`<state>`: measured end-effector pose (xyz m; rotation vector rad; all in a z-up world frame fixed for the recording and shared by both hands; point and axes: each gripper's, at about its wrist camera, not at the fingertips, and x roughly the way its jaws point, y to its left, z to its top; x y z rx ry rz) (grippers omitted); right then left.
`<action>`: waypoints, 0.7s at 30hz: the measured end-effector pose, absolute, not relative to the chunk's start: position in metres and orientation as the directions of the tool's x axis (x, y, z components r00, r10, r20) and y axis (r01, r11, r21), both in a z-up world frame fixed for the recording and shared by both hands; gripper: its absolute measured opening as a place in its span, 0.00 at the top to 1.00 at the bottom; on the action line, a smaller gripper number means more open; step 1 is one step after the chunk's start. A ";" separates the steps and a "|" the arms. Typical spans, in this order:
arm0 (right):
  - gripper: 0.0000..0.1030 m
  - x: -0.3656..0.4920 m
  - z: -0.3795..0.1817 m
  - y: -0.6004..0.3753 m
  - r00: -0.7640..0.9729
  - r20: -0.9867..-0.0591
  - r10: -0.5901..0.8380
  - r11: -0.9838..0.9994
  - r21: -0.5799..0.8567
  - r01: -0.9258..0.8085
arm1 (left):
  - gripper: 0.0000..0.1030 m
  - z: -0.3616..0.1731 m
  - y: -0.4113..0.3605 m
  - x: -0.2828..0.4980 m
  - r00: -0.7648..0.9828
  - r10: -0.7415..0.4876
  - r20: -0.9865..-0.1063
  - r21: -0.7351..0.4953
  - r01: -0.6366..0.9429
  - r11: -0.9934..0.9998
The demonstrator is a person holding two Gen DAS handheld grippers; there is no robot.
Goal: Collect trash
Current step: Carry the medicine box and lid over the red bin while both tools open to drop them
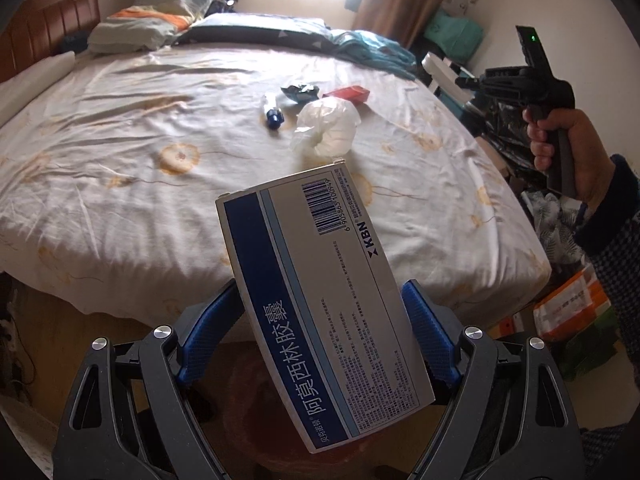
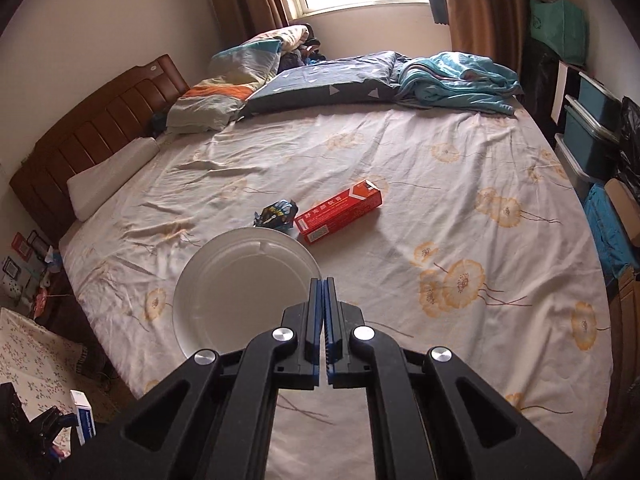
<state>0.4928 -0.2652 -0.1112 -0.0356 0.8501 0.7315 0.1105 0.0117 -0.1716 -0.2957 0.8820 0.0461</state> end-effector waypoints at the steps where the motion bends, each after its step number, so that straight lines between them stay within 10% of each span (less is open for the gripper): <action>1: 0.98 0.475 -0.106 -0.269 0.433 -0.684 0.587 0.747 0.250 -0.616 | 0.20 -0.172 0.010 0.104 0.635 -0.085 -0.768 -0.235 -0.156 0.959; 21: 0.98 0.251 -0.185 -0.289 0.185 -0.798 0.573 0.595 0.250 -0.764 | 0.20 -0.260 -0.005 0.037 0.424 -0.148 -0.894 -0.221 -0.128 0.967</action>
